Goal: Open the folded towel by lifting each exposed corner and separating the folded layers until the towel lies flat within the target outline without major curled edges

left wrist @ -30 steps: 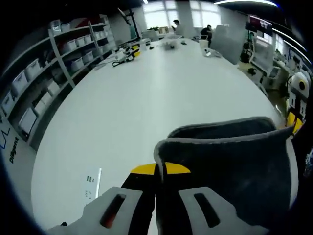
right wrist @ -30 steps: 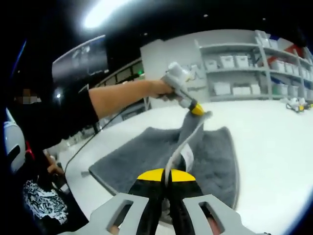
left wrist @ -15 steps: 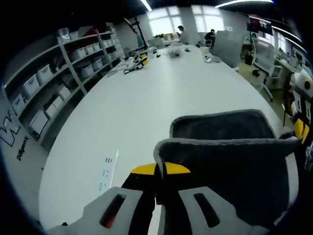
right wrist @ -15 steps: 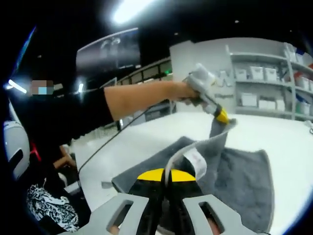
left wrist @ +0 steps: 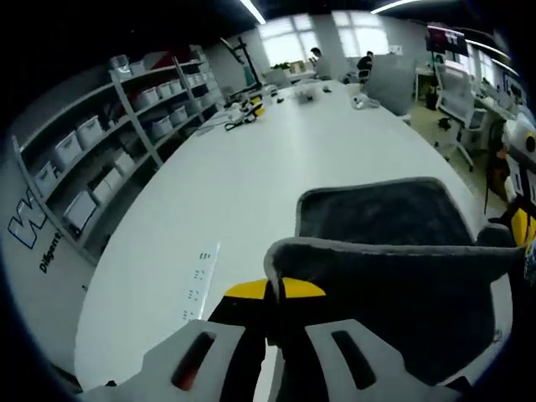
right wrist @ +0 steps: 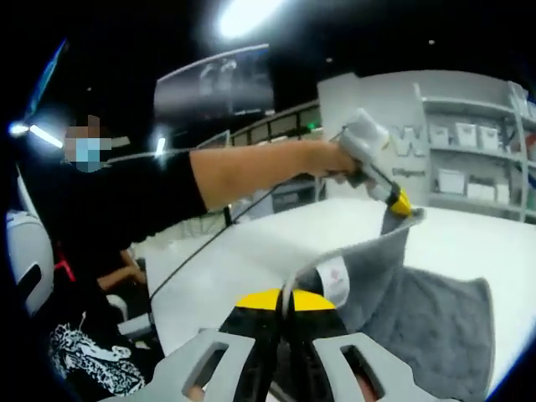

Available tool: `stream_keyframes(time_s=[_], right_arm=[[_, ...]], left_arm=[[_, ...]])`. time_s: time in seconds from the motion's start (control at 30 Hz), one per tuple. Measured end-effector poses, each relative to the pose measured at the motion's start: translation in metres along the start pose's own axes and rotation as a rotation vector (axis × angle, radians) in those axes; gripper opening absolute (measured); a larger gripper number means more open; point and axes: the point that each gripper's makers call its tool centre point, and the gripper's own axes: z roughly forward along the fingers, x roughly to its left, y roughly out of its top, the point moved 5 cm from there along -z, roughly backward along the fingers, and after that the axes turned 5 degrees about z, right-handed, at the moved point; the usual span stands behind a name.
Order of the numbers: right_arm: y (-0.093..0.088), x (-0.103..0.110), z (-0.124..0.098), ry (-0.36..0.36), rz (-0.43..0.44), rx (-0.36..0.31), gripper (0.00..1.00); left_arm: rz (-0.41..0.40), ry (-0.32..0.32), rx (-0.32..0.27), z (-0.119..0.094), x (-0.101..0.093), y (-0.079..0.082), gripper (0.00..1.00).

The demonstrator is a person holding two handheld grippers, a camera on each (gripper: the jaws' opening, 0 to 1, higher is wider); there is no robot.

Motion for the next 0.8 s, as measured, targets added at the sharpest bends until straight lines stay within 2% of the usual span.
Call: stream_keyframes(time_s=[0.3, 0.43, 0.63, 0.8], right_arm=[[0.006, 0.022, 0.020, 0.057, -0.037, 0.013, 0.00], [0.007, 0.031, 0.029, 0.078, -0.051, 0.022, 0.00], [0.006, 0.059, 0.057, 0.137, -0.094, 0.050, 0.00], [0.005, 0.074, 0.076, 0.170, -0.106, 0.066, 0.00]], left_arm=[[-0.009, 0.040, 0.004, -0.030, 0.011, -0.024, 0.03], [-0.010, 0.059, 0.003, -0.043, 0.008, -0.031, 0.03], [-0.026, 0.092, 0.005, -0.069, 0.007, -0.047, 0.03], [-0.037, 0.118, 0.032, -0.087, 0.004, -0.066, 0.03]])
